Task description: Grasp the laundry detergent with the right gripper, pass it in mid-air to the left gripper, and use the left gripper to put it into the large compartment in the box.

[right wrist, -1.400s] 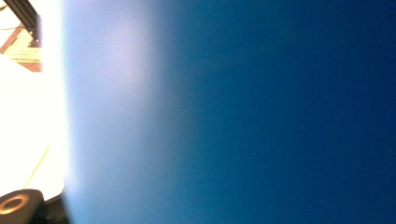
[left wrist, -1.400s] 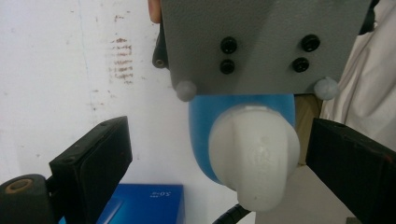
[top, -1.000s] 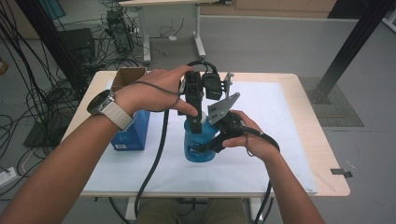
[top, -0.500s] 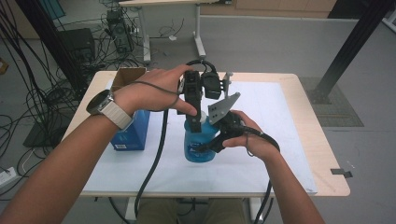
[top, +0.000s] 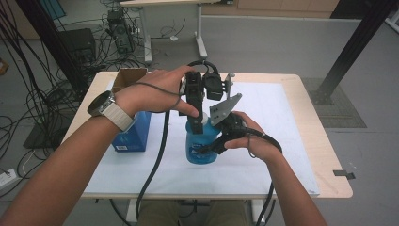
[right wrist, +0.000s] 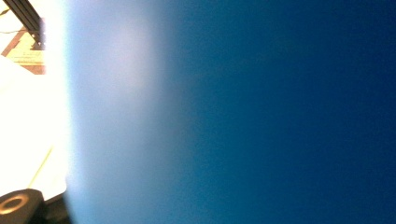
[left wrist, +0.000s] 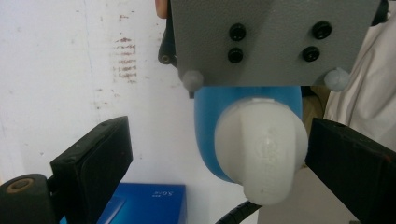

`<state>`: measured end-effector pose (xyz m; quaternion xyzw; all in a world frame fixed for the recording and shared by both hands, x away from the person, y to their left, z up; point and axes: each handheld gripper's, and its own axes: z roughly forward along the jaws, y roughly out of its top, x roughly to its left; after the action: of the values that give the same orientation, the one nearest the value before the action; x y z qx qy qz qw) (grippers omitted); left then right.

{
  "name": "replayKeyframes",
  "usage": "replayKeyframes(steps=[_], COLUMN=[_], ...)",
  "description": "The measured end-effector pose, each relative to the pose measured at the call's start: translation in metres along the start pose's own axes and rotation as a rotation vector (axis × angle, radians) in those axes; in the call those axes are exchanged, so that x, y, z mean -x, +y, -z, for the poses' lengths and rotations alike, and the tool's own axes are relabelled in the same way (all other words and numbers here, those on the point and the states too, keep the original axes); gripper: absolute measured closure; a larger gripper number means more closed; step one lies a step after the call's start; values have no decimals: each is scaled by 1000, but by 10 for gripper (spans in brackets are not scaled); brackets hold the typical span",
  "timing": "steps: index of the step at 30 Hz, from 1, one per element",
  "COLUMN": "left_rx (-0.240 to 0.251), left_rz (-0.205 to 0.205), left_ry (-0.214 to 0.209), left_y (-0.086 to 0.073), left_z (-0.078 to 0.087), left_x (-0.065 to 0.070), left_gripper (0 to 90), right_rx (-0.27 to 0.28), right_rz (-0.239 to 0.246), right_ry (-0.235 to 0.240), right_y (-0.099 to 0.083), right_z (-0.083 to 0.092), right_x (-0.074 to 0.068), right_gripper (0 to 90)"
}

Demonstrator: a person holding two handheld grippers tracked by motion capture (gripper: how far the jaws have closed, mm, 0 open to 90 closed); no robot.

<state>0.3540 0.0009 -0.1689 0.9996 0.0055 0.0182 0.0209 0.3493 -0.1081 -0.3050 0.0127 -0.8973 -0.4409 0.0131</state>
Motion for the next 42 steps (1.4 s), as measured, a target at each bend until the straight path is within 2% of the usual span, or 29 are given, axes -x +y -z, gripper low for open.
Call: replayKeyframes(steps=[42], left_rx=[9], left_rz=[0], left_ry=[1], left_y=[-3], left_z=[-4], left_x=[-1], left_gripper=[80], right_rx=[-6], right_rz=[-6], right_ry=[4], right_y=[1], right_z=[0], right_x=[0], right_gripper=[439])
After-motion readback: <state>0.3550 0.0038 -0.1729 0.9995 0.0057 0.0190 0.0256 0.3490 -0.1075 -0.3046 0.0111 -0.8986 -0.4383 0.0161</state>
